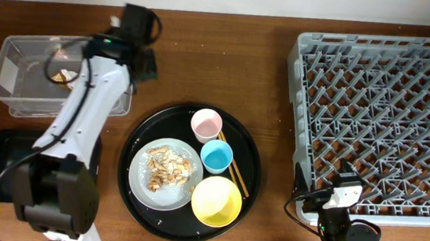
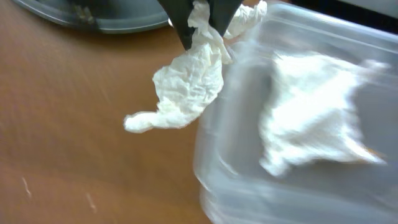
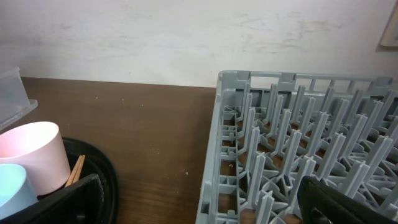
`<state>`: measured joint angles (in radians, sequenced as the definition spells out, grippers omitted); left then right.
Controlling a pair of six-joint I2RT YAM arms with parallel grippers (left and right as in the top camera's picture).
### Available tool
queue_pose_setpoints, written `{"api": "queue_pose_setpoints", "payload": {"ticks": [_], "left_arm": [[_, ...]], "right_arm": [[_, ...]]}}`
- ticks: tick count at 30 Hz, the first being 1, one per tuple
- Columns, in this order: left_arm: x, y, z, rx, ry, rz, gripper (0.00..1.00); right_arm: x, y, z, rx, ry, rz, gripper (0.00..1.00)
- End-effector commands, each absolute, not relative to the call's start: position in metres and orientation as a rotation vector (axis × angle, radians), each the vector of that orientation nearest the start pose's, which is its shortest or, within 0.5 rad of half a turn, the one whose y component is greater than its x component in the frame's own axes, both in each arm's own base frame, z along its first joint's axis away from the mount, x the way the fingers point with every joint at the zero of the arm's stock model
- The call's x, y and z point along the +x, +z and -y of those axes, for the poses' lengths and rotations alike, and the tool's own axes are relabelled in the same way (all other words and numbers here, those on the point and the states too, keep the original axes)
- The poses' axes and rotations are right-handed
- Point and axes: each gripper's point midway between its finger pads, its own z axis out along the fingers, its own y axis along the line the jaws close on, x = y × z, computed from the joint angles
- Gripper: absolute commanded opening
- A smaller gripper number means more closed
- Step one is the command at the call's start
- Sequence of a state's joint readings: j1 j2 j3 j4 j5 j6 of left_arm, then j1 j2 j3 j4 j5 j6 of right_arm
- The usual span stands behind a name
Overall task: Sort waste into correct bins and load items into the dishwasher rack
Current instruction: 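Drop the remaining tissue into the clear bin and retract left arm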
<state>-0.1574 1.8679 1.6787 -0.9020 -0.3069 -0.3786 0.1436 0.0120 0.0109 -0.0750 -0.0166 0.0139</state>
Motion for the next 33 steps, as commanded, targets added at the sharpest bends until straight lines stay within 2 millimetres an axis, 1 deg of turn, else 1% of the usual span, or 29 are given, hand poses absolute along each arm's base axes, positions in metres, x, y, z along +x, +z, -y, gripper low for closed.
{"api": "queue_pose_setpoints", "payload": {"ticks": [1, 2, 3, 4, 5, 6, 7, 10, 12, 16, 17, 20, 21, 23, 24, 26, 29, 31, 33], "left_arm": [[0.471, 0.197, -0.043, -0.544, 0.42, -2.399, 0.04], [0.473, 0.199, -0.051, -0.568, 0.418, -2.385, 0.06], [0.474, 0.2, -0.062, -0.597, 0.422, -2.369, 0.16], [0.475, 0.201, -0.071, -0.622, 0.419, -2.358, 0.42], [0.475, 0.201, -0.078, -0.641, 0.41, -2.353, 0.77], [0.475, 0.2, -0.082, -0.652, 0.402, -2.354, 0.94], [0.474, 0.199, -0.085, -0.661, 0.392, -2.358, 0.99], [0.468, 0.194, -0.091, -0.678, 0.379, -2.392, 0.99], [0.464, 0.19, -0.089, -0.675, 0.368, -2.42, 0.99], [0.454, 0.195, -0.083, -0.666, 0.348, -2.446, 0.99], [0.451, 0.197, -0.081, -0.662, 0.327, -2.455, 0.99], [0.442, 0.206, -0.063, -0.633, 0.193, -2.489, 0.99], [0.436, 0.216, -0.057, -0.661, 0.136, -2.475, 0.99], [0.429, 0.23, -0.059, -0.714, 0.119, -2.435, 0.99], [0.427, 0.237, -0.061, -0.734, 0.112, -2.411, 0.99], [0.421, 0.252, -0.072, -0.814, 0.114, -2.342, 0.99], [0.411, 0.267, -0.091, -0.895, 0.117, -2.274, 0.99], [0.4, 0.269, -0.105, -0.938, 0.142, -2.268, 0.99], [0.389, 0.266, -0.122, -0.996, 0.179, -2.273, 0.99]], "right_arm": [[0.244, 0.155, -0.035, -0.112, 0.115, -1.648, 0.98], [0.244, 0.155, -0.035, -0.112, 0.115, -1.648, 0.98], [0.244, 0.155, -0.035, -0.112, 0.115, -1.648, 0.98], [0.244, 0.155, -0.035, -0.112, 0.115, -1.648, 0.98], [0.244, 0.155, -0.035, -0.112, 0.115, -1.649, 0.98], [0.244, 0.155, -0.035, -0.112, 0.115, -1.648, 0.98], [0.244, 0.155, -0.035, -0.112, 0.115, -1.648, 0.98], [0.244, 0.155, -0.035, -0.112, 0.115, -1.648, 0.98], [0.244, 0.155, -0.035, -0.112, 0.115, -1.648, 0.98], [0.244, 0.155, -0.035, -0.112, 0.115, -1.648, 0.98], [0.244, 0.155, -0.035, -0.112, 0.115, -1.648, 0.98], [0.244, 0.155, -0.035, -0.112, 0.115, -1.648, 0.99], [0.244, 0.155, -0.035, -0.112, 0.115, -1.648, 0.98], [0.244, 0.155, -0.035, -0.112, 0.115, -1.648, 0.98], [0.244, 0.155, -0.035, -0.112, 0.115, -1.648, 0.98], [0.244, 0.155, -0.035, -0.112, 0.115, -1.648, 0.98], [0.244, 0.155, -0.035, -0.112, 0.115, -1.648, 0.98], [0.244, 0.155, -0.035, -0.112, 0.115, -1.648, 0.98], [0.244, 0.155, -0.035, -0.112, 0.115, -1.648, 0.98]]}}
